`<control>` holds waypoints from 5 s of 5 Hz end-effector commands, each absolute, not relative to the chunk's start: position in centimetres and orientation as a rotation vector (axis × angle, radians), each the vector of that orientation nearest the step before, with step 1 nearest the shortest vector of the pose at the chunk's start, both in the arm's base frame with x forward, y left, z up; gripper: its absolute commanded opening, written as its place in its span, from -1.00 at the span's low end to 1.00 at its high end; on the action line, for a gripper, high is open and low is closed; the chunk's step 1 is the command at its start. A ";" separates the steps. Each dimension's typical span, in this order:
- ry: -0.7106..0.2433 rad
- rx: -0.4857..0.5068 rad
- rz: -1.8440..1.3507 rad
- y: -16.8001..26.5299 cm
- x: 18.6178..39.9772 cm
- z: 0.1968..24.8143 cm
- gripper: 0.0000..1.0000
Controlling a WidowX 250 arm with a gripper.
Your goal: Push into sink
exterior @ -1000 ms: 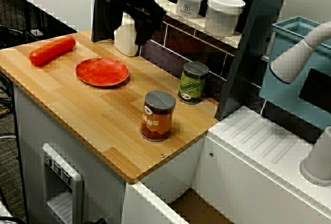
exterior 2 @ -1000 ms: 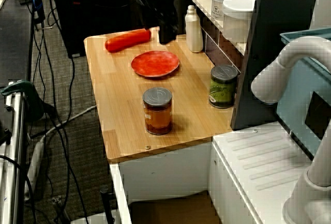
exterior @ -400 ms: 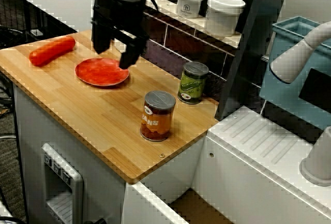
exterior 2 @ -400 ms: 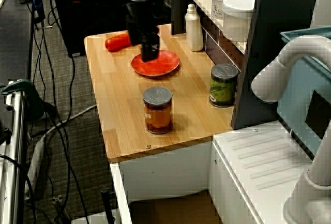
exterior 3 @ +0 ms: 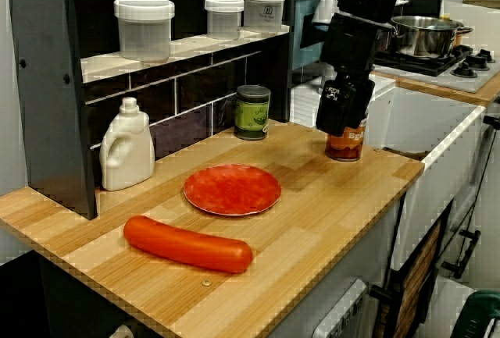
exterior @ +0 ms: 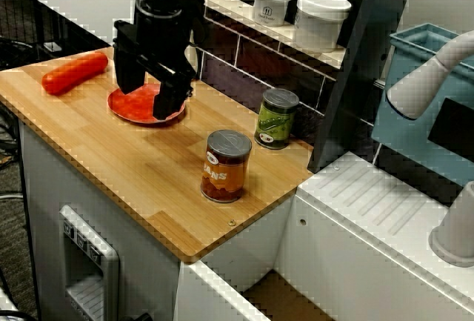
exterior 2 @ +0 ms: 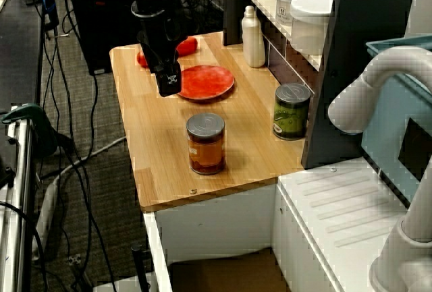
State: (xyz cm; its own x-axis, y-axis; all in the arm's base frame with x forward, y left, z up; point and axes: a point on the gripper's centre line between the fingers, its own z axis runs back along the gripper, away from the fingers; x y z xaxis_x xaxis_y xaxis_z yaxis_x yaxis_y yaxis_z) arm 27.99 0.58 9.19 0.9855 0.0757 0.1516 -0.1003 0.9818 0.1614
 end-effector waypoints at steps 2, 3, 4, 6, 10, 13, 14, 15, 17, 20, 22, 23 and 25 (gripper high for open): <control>-0.174 0.164 0.128 2.2 30.3 9.8 1.00; -0.169 0.166 0.135 2.5 31.0 9.4 1.00; -0.163 0.171 0.134 2.1 31.3 8.8 1.00; -0.168 0.175 0.105 1.9 31.4 8.1 -1.00; -0.156 0.161 0.087 0.2 31.1 7.7 -1.00; -0.144 0.118 0.036 -3.8 30.3 7.8 -1.00; -0.146 0.099 0.018 -5.2 29.8 8.1 -1.00; -0.151 0.070 0.003 -6.7 29.3 8.5 -1.00; -0.132 -0.004 -0.020 -9.2 28.4 9.5 -1.00; -0.126 0.006 -0.019 -8.4 27.8 9.1 -1.00; -0.158 0.033 0.039 -3.1 29.2 10.0 -1.00; -0.165 0.033 0.034 -3.5 29.9 9.9 -1.00; -0.173 0.060 0.041 -5.9 31.1 9.5 -1.00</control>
State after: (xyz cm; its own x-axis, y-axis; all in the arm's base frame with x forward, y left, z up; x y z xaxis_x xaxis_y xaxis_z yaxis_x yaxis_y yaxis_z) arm 30.46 -6.28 7.93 0.9908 0.0340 0.1313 -0.0433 0.9967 0.0686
